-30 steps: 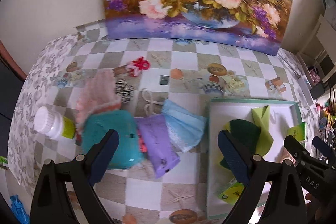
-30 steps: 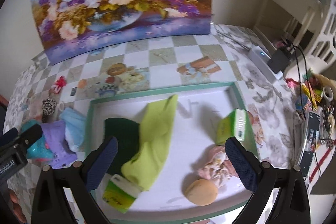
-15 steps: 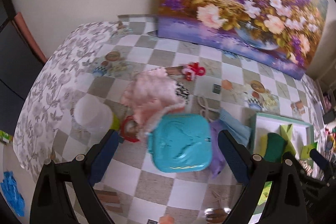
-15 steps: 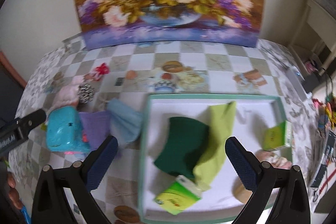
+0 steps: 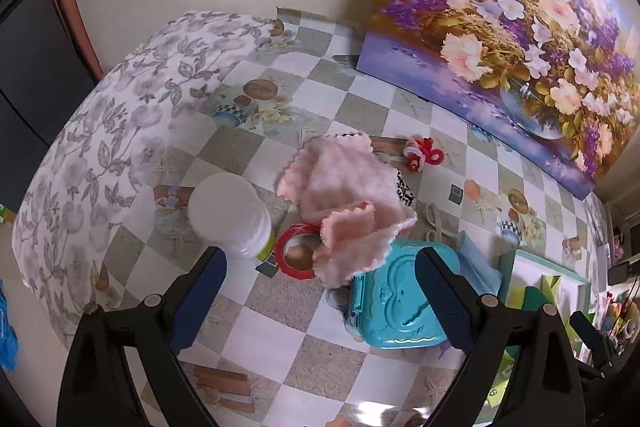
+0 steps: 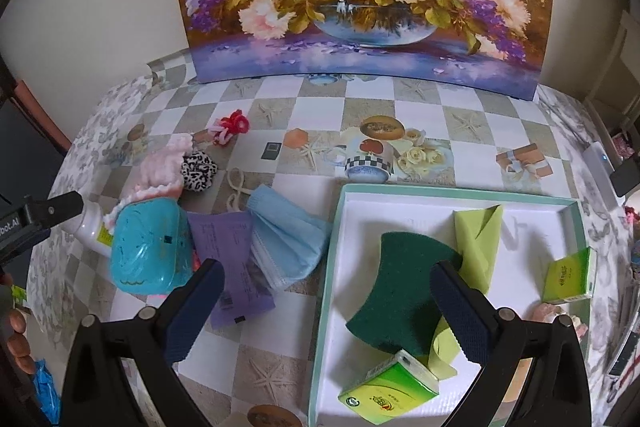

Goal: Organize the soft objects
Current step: 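Grasp the pink fluffy towel with the left gripper while the right gripper grasps the blue face mask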

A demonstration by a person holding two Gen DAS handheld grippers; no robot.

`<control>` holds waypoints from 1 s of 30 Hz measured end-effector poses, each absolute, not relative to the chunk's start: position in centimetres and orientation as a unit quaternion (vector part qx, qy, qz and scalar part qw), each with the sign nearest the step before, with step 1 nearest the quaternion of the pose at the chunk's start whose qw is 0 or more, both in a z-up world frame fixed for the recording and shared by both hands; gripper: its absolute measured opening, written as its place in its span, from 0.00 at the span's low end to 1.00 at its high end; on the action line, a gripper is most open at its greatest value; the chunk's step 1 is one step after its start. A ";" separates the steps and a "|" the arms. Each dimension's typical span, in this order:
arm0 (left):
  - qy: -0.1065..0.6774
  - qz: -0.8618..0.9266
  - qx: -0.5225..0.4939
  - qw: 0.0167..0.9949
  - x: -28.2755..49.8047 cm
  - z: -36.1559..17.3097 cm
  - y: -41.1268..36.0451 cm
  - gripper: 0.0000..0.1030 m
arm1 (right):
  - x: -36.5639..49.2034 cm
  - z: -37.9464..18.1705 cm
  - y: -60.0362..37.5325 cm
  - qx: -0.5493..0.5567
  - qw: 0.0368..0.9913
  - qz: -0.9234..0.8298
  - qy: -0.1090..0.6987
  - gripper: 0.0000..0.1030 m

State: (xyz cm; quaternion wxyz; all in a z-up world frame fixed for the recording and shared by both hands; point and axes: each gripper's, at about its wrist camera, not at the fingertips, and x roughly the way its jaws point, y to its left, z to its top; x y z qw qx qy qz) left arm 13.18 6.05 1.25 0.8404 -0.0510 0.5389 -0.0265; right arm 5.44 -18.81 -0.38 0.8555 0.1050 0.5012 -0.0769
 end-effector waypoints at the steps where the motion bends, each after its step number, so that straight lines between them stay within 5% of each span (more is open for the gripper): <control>1: 0.541 -0.028 -0.054 0.839 13.3 1.2 6.1 0.93 | 5.5 -0.4 -18.8 0.106 0.856 -0.077 0.500 1.00; 15: 0.570 -0.091 -0.010 0.816 18.4 0.0 3.8 0.92 | 8.8 -1.7 -19.6 0.113 0.853 -0.054 0.507 0.92; 30: 0.654 -0.097 0.012 0.750 25.3 -4.6 3.4 0.88 | 12.9 -5.6 -17.4 0.096 0.828 0.004 0.552 0.54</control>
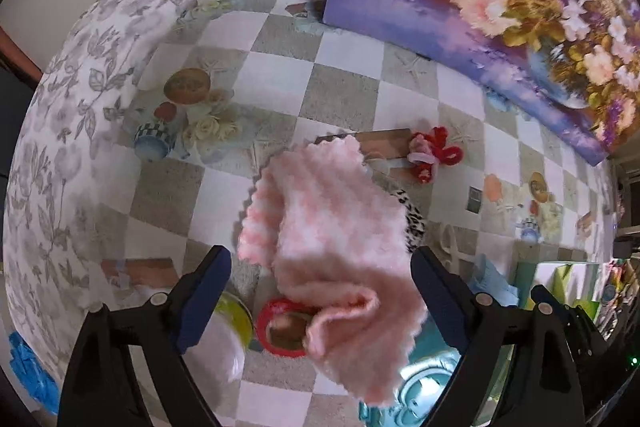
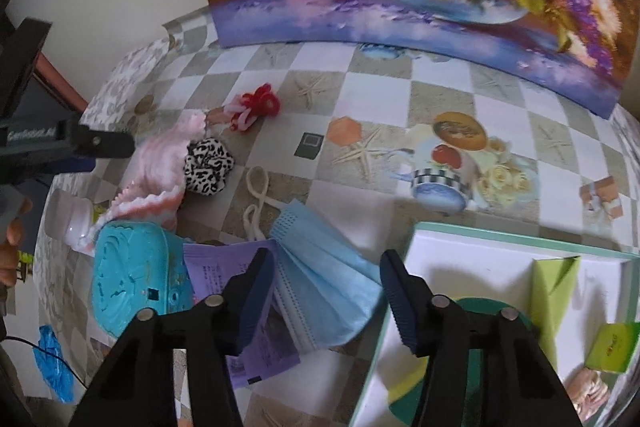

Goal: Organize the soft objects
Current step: 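Grasp the pink fluffy towel with the left gripper while the right gripper grasps the blue face mask, then carry the pink towel and blue mask over the white tray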

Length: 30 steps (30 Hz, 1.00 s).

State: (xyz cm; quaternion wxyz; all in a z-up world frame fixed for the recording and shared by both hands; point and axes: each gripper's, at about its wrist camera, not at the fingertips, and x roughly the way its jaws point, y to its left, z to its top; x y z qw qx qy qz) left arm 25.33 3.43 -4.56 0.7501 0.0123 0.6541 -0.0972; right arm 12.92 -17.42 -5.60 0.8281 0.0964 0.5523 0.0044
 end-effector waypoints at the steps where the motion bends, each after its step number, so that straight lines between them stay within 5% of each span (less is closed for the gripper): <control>1: 0.657 -0.097 0.011 0.747 25.6 -4.9 3.3 0.87 | 13.1 -5.9 -17.4 0.097 0.826 0.007 0.555 0.53; 14: 0.687 -0.093 0.001 0.720 26.9 -8.8 2.8 0.83 | 13.9 -8.2 -17.2 0.099 0.812 0.025 0.574 0.43; 19: 0.690 -0.106 -0.012 0.716 27.2 -9.3 2.5 0.63 | 13.8 -8.7 -17.2 0.101 0.810 0.027 0.577 0.31; 23: 0.687 -0.122 -0.029 0.715 27.3 -9.4 2.6 0.38 | 13.8 -8.8 -17.3 0.103 0.811 0.032 0.574 0.19; 30: 0.670 -0.124 -0.027 0.731 26.1 -8.8 2.3 0.14 | 13.3 -8.5 -17.0 0.113 0.815 0.044 0.567 0.07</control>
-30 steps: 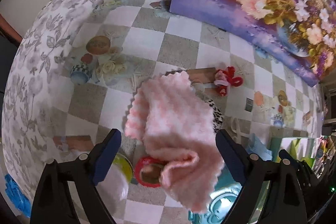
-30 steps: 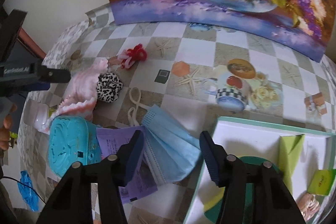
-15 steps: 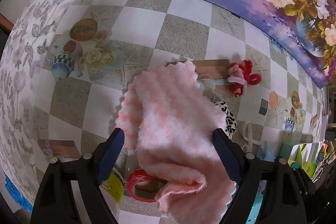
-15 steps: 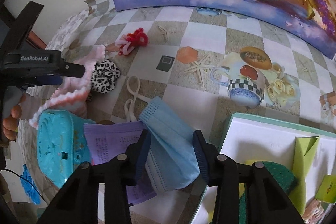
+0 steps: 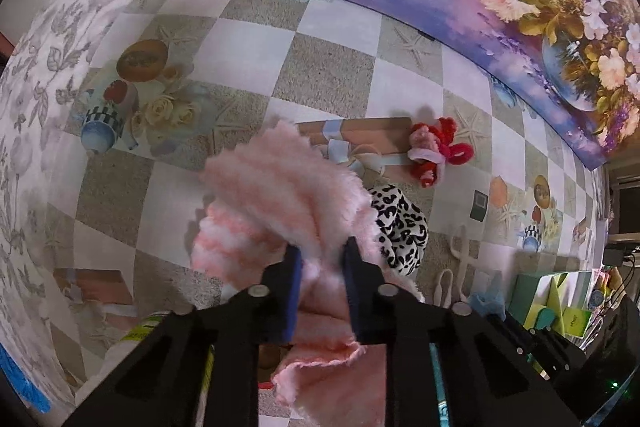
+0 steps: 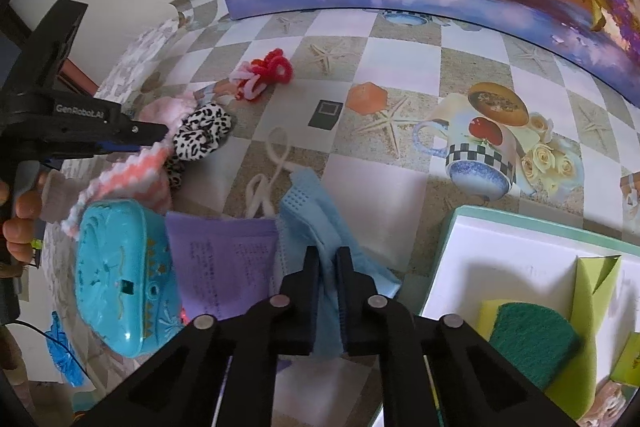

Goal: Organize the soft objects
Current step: 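Carry the pink towel and blue mask over the white tray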

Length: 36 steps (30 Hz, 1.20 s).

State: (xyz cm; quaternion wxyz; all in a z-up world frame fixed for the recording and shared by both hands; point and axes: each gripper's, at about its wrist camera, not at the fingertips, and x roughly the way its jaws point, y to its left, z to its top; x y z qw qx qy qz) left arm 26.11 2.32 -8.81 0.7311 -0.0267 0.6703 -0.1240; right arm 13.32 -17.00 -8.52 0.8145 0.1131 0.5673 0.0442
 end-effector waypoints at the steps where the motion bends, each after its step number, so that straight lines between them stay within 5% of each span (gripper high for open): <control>1: 0.668 -0.124 -0.031 0.733 25.9 -8.7 2.5 0.12 | 13.2 -8.4 -17.0 0.115 0.815 0.045 0.566 0.06; 10: 0.648 -0.125 -0.063 0.748 24.8 -6.7 5.1 0.08 | 11.8 -6.4 -17.1 0.134 0.825 0.053 0.547 0.05; 36: 0.448 -0.163 -0.101 0.873 13.3 11.6 1.4 0.08 | 4.3 3.7 -21.7 0.220 0.875 0.002 0.431 0.05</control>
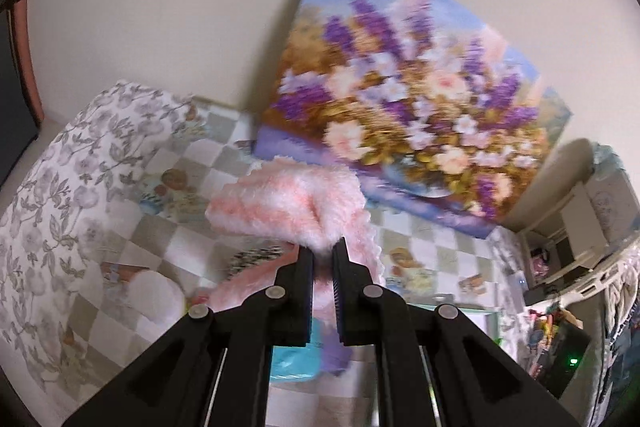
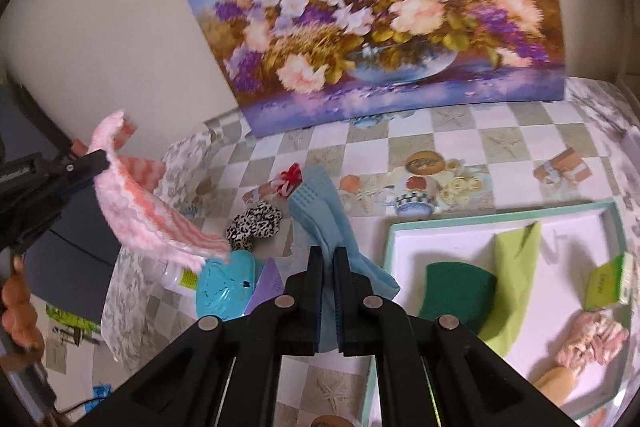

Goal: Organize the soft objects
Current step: 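Carry the pink towel and blue mask over the white tray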

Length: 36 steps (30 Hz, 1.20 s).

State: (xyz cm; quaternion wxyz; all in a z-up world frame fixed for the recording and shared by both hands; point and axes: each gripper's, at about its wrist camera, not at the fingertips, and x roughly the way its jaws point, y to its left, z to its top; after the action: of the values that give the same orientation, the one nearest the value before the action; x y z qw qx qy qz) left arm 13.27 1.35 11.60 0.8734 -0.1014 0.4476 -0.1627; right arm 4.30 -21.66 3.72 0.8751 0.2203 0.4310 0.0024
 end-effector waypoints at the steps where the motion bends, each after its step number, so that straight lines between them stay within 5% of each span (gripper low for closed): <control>1: 0.442 -0.170 -0.108 0.874 12.6 11.9 0.7 0.08 | 3.9 4.1 -21.9 0.217 0.878 -0.005 0.427 0.05; 19: 0.463 -0.315 -0.100 0.822 6.3 10.6 -14.5 0.08 | -3.0 6.1 -35.4 0.260 0.871 -0.184 0.373 0.05; 36: 0.606 -0.301 -0.067 0.733 6.1 -2.9 -20.0 0.09 | -2.0 0.1 -36.9 0.246 0.826 -0.218 0.457 0.05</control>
State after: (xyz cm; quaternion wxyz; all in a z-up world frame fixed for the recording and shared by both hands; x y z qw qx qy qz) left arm 6.13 -20.00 -2.92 0.7335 -0.0666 0.6056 -0.3014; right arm -1.99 -36.87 0.09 0.8264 0.2457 0.4575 -0.2176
